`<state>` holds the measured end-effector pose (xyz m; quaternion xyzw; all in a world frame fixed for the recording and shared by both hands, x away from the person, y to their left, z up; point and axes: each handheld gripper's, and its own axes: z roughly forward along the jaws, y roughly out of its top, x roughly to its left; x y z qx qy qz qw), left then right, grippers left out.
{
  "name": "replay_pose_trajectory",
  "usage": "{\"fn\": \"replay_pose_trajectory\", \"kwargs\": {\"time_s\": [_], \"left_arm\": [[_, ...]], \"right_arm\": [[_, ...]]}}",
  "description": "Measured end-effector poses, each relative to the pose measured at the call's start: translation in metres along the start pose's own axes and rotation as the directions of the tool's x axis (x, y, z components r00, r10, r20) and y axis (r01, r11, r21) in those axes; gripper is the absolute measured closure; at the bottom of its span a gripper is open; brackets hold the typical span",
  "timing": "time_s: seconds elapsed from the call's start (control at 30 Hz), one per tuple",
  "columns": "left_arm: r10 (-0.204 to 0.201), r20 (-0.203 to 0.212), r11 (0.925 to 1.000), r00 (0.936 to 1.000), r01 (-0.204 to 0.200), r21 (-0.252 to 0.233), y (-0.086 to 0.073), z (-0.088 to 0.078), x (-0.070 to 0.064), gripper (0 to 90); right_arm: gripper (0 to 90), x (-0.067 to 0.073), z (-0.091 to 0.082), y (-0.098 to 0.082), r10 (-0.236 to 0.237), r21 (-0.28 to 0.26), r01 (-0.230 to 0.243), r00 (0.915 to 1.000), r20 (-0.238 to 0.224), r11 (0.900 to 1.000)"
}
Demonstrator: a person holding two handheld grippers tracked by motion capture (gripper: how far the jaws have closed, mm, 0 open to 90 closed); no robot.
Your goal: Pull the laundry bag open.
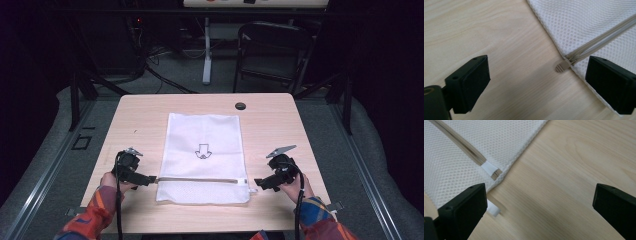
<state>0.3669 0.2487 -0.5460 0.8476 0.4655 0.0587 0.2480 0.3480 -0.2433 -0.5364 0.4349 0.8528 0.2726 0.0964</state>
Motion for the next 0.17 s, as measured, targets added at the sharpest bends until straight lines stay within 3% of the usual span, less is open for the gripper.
{"fn": "replay_pose_trajectory", "kwargs": {"time_s": [0.17], "left_arm": [[-0.01,-0.015,0.9997,0.9998,0.01,0.022,-0.0005,0.0054,0.0054,0.9]], "right_arm": [[0.0,-0.0091,0.0042,-0.0065,0.016,0.013,-0.016,0.9993,0.033,1.0]]}}
